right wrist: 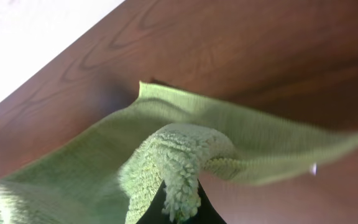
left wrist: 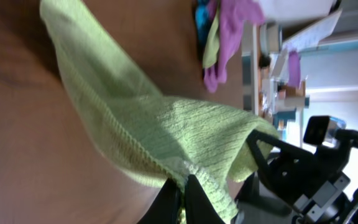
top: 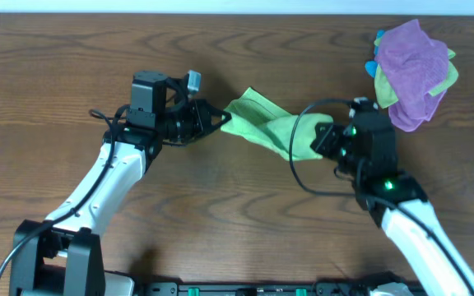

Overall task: Fold the cloth
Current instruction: 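Lift the green cloth with both grippers and stretch it apart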

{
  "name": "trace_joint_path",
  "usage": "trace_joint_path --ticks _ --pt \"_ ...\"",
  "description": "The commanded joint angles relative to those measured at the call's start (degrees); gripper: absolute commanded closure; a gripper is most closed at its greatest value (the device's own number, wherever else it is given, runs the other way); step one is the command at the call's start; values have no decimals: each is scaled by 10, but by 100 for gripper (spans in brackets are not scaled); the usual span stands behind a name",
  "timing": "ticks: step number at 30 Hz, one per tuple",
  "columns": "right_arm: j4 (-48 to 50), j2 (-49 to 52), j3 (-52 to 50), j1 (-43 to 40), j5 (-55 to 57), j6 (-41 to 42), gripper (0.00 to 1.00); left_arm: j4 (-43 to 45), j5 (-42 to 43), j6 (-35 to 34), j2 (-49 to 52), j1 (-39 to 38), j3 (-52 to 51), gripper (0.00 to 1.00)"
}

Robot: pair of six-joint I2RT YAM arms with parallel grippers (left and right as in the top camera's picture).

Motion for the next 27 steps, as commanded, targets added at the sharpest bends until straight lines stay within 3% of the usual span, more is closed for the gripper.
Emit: trace_joint_path --ticks 1,6,16,20,27 --pt "8 54 52 -16 -8 -41 99 44 -41 -71 17 8 10 94" --pt "9 138 134 -30 -13 -67 99 143 -75 -119 31 21 25 95" --pt "6 247 286 -35 -17 -92 99 139 -77 -123 106 34 170 94" --pt "-12 258 322 -35 -17 -103 99 93 -54 -98 122 45 228 95" --pt "-103 258 330 -37 -17 -128 99 -101 -22 35 121 54 257 94"
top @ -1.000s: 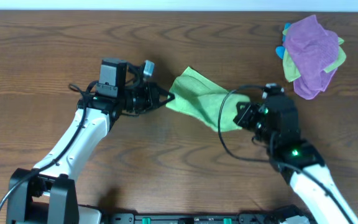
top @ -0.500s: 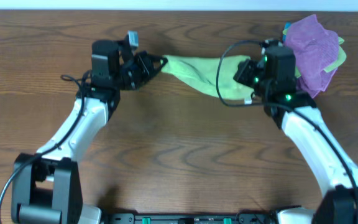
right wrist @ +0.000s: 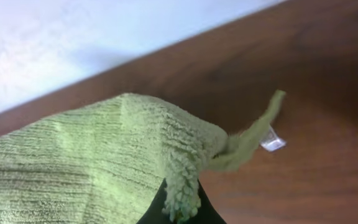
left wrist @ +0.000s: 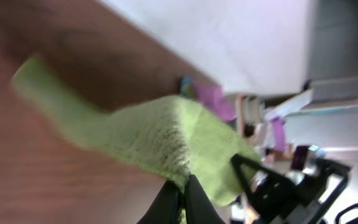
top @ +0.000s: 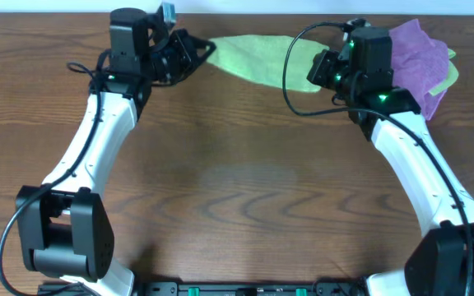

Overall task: Fold the cloth
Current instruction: 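Lift the green cloth with both grippers and stretch it apart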

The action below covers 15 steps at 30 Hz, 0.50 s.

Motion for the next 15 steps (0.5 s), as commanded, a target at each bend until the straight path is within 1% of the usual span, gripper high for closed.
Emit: trace_joint_path --ticks 1,8,12,15 --pt "-44 2 8 -6 -5 -31 99 -66 25 96 3 3 10 94" --pt "-186 2 8 -6 -21 -86 99 -250 25 232 3 3 10 94" --pt "-238 2 7 -6 -22 -97 99 -343 25 298 3 3 10 94" --pt "-272 2 7 -6 -47 -108 99 -412 24 347 3 3 10 94"
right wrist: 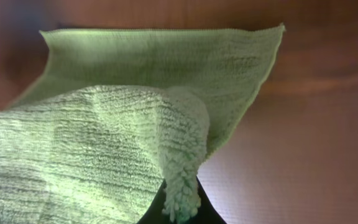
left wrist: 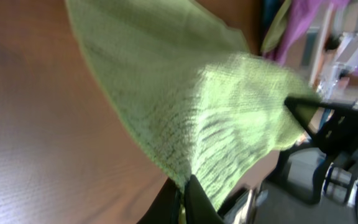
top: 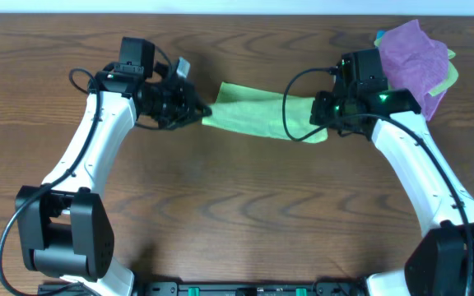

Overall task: Fold the cloth
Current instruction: 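Lift the green cloth with both grippers and stretch it apart, then lay the stretched cloth flat on the table with both grippers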

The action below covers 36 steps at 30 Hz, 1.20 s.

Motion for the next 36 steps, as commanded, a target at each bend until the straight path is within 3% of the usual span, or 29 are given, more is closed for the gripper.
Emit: trace_joint_path --ticks 1,6,15,26,36 --pt "-22 2 6 -5 -30 -26 99 -45 7 94 2 2 6 94" --pt "-58 1 -6 -2 -44 -35 99 -122 4 163 2 -6 5 94" --pt "-44 -56 -88 4 -55 -39 99 -127 -14 169 2 -36 -53 94" --pt "5 -176 -271 7 -80 2 99 -63 1 142 -41 -47 -220 94" --pt "9 -219 -366 37 -90 70 99 9 10 49 -118 -107 -308 94"
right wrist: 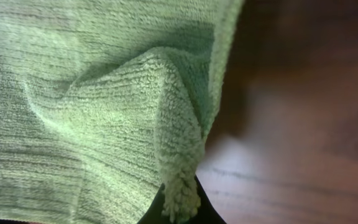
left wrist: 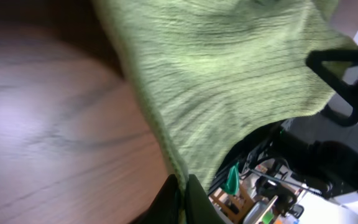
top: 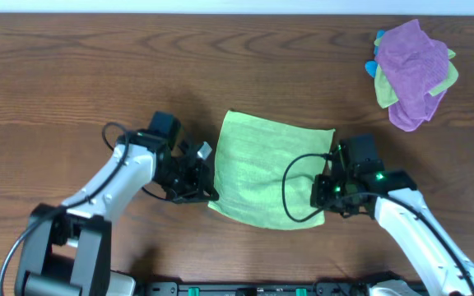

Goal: Fold the cloth

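Note:
The light green cloth (top: 270,168) lies spread on the wooden table near its front middle, roughly square. My left gripper (top: 208,193) is shut on the cloth's near left corner. In the left wrist view the green cloth (left wrist: 216,81) runs down into the left gripper (left wrist: 182,199). My right gripper (top: 323,197) is shut on the near right corner. From the right wrist, the cloth (right wrist: 92,106) bunches into a fluffy fold pinched in the right gripper (right wrist: 180,208).
A pile of purple, green and blue cloths (top: 414,70) sits at the far right corner of the table (top: 72,74). Black cables loop beside both wrists.
Both grippers have come toward the table's front edge with the cloth. The cloth, then a narrow band hanging between them mid-table, now lies spread flat.
The cloth was a twisted bunch held between both shut grippers at mid-table. Then both grippers held it stretched at the far edge. Then it hung as a band lower down. Now it lies spread near the front, both corners still gripped.

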{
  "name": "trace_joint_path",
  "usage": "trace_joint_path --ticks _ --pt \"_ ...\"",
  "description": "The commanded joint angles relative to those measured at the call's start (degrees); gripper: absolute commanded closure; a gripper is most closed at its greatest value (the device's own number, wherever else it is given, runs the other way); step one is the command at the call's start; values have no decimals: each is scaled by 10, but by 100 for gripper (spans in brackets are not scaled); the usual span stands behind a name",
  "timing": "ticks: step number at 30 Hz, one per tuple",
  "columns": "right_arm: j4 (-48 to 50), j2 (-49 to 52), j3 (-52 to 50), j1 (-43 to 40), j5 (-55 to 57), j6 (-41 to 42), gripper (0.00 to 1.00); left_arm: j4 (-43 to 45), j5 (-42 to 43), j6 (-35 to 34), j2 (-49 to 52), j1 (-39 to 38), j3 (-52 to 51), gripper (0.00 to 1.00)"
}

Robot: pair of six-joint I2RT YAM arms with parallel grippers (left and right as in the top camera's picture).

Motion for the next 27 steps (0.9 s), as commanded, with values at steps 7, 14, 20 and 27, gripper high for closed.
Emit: trace_joint_path --ticks 7,14,20,27 --pt "-55 -62 -10 35 33 86 99 21 -17 -79 -61 -38 -25 94" --pt "-101 -127 -10 35 66 103 99 33 -42 -122 -105 -38 -25 94" --pt "-96 -140 -10 35 116 131 99 90 -54 -164 -114 -38 -25 94" --pt "-56 -138 -10 35 170 165 99 188 -117 -219 -114 -38 -25 94"
